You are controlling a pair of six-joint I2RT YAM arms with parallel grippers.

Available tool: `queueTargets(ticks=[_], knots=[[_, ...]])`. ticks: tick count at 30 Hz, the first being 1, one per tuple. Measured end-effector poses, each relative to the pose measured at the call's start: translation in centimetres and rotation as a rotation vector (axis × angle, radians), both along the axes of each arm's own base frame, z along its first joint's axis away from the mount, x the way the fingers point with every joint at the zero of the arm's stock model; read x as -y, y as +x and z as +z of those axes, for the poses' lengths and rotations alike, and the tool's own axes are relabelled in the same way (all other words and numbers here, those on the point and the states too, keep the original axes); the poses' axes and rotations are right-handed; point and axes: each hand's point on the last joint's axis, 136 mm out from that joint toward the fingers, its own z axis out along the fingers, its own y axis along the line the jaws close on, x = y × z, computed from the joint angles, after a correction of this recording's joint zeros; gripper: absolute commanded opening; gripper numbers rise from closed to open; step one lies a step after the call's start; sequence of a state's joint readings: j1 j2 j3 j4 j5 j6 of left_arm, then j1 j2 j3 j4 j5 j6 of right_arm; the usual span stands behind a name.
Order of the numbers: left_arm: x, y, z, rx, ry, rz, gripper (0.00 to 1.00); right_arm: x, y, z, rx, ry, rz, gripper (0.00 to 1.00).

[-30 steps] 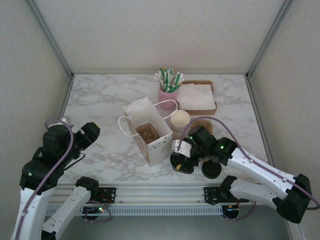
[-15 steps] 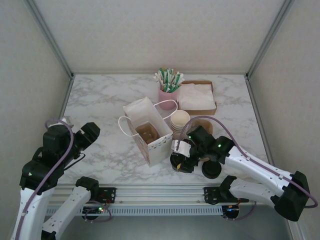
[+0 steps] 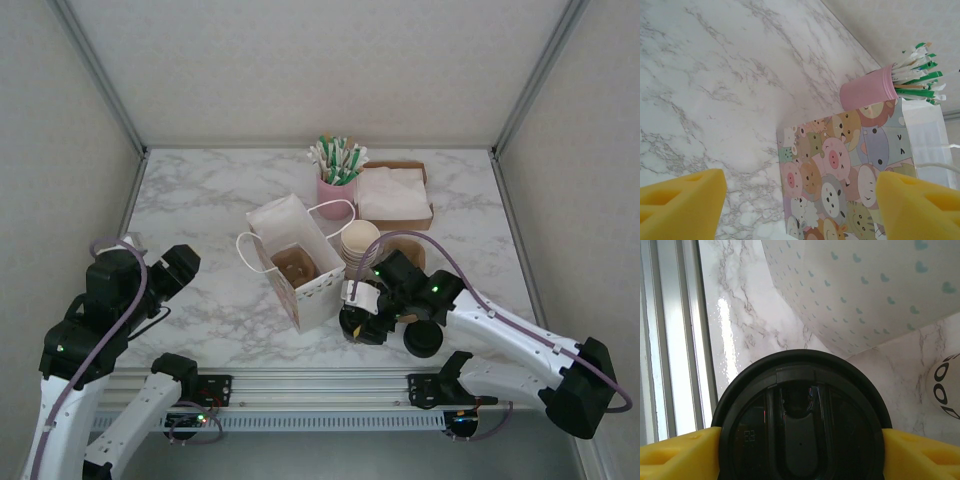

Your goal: Pack the takeout coffee

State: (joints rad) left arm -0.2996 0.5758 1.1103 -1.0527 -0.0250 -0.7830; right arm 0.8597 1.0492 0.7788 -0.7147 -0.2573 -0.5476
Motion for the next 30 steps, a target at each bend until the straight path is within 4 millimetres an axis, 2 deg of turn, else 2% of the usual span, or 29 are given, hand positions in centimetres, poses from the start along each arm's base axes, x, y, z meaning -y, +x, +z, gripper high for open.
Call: queueTargets(ticks=[7, 12, 22, 30], knots=[[0.0, 0.0, 0.0, 0.000, 0.000, 0.000, 0.78, -0.1, 0.1, 0.0, 0.002, -0.002, 0.010, 0.77], [0.0, 0.0, 0.0, 0.000, 0.000, 0.000, 0.78, -0.1, 0.1, 0.1, 0.003, -0.003, 0.011, 0.70], [0.1, 0.4, 0.3, -0.006, 0.003, 0.001, 0.78, 0.4, -0.4, 0.3, -0.008, -0.010, 0.006, 0.73], [-0.4, 0.5, 2.2, 0.033, 0.021, 0.014, 0.78, 1.2, -1.1, 2.4, -0.004, 0.049, -0.050, 0.68]])
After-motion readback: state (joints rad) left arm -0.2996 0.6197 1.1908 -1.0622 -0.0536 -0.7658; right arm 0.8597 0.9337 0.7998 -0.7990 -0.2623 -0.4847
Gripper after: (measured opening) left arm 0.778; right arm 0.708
